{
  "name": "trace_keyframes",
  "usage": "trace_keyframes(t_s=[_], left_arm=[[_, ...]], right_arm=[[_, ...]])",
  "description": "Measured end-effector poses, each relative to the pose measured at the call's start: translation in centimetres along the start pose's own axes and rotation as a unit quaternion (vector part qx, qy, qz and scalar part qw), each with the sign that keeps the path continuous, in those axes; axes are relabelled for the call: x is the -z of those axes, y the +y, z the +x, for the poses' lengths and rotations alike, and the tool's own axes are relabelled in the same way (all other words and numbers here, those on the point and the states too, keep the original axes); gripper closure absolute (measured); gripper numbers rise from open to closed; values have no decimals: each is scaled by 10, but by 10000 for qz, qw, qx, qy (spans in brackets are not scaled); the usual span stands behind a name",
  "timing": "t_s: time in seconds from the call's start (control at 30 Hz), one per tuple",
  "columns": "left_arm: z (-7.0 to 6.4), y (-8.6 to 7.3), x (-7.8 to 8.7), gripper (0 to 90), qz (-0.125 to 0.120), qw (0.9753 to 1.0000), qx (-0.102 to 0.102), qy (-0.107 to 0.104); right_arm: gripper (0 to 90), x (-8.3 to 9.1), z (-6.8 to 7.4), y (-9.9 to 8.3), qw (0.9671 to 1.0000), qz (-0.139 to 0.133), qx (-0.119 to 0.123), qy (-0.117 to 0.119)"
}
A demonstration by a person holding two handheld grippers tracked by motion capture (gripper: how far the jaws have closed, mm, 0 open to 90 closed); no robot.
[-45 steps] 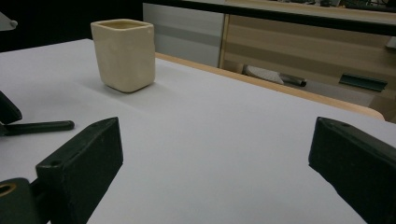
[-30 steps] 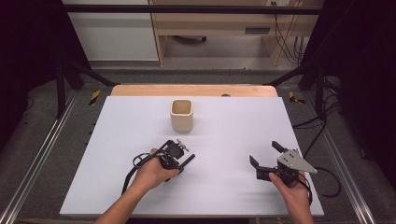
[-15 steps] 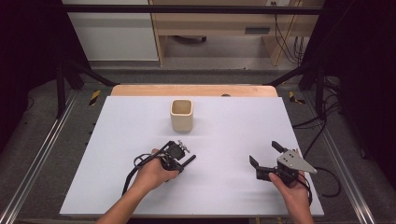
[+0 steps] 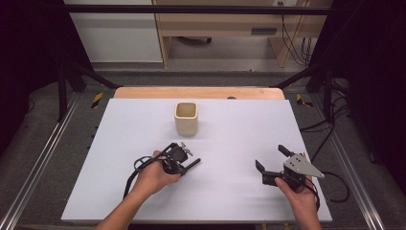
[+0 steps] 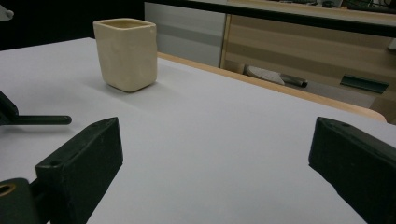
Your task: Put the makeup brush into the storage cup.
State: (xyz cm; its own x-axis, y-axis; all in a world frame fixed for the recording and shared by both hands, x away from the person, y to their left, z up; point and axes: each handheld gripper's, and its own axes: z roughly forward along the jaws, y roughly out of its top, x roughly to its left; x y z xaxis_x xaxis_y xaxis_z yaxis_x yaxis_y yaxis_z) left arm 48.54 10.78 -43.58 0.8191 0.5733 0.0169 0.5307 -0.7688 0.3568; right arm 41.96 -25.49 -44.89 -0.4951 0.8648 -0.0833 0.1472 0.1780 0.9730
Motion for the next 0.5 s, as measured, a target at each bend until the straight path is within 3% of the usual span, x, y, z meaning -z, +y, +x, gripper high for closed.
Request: trace_keyframes(t_s=[0.37, 0.5], left_arm=[[3, 5, 18, 778, -216, 9996, -205, 20], [4, 7, 24, 778, -235, 9993, -270, 49]], right_arm=[[31, -2, 4, 0, 10000, 39, 84, 21], [30, -2, 7, 1, 9997, 49, 227, 34]])
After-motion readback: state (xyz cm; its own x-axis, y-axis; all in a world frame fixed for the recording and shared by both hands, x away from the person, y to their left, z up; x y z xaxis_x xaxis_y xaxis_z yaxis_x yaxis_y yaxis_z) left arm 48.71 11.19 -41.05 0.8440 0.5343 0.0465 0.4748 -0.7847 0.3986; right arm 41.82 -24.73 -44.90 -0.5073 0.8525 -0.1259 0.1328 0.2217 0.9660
